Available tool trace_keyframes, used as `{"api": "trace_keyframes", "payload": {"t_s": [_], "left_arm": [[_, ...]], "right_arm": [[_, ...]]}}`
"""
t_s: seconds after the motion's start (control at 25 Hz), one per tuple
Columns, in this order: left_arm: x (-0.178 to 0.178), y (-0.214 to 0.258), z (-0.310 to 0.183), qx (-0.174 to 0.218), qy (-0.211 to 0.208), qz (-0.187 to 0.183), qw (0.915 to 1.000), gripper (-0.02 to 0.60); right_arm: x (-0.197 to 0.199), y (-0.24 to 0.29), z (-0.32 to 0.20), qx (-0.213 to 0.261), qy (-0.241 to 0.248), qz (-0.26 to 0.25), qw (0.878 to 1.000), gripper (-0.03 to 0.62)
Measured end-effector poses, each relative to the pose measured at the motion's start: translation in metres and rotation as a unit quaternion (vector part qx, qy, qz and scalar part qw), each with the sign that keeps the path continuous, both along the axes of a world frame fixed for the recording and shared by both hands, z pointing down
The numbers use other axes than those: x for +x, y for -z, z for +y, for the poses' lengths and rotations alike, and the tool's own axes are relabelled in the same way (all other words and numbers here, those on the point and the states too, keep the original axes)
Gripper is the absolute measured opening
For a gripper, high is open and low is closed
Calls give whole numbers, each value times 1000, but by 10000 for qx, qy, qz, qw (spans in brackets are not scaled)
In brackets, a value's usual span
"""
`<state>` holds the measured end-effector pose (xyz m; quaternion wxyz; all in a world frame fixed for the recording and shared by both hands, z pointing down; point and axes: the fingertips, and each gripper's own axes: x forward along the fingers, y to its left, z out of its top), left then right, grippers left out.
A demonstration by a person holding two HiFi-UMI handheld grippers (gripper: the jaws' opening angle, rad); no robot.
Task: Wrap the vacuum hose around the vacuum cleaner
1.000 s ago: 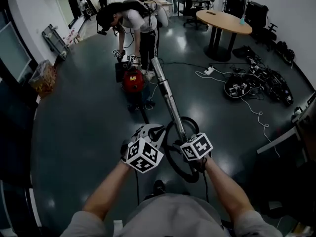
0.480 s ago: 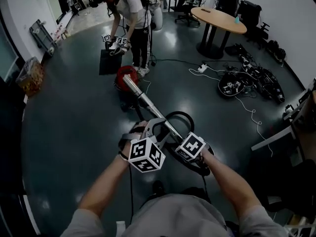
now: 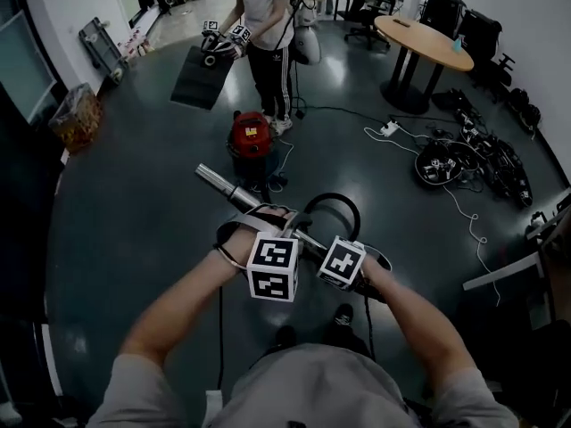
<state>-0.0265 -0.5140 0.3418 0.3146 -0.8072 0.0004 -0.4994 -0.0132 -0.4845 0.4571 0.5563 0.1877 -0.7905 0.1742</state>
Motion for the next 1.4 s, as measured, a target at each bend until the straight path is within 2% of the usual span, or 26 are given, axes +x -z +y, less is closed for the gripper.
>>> {"api": "trace_keyframes", "payload": {"t_s": [0.08,0.24,0.4,0.52,0.64,0.88,1.12,1.16,1.24,1.4], "left_arm": [[1,-8,0,-314,141,-307,9989,216],[18,-16,0,-1046,385,-478,9926,216],[43,-33,-3,-1426,537,-737,9856,216],[59,-47,-6,-1529,612,-998,9813,216],[76,-56,-12,-1532,802,-1101,9788,216],[97,-78,-18,-1759,1357,-1060,9692,215],[109,-101,-10,-2082,1706,-1076,9571,213],[111,-103,-9,-2116,1714,-1043,9565,210],[116,-107,-7,-2134,1697,-969,9572,165],[127,-114,-10,-2164,1700,-767,9583,160]], "right_arm": [[5,1,2,-32,381,63,9992,63],[30,-4,-4,-28,1088,312,9936,63],[58,5,-17,67,1666,505,9847,63],[78,4,-27,86,1908,563,9800,63],[99,0,-35,111,2209,651,9731,63],[128,-17,-45,131,2791,952,9554,63],[146,-28,-38,33,3217,1066,9408,63],[149,-30,-36,4,3250,1085,9395,63],[155,-32,-35,-32,3301,1155,9368,63],[166,-37,-40,-25,3300,1255,9356,64]]}}
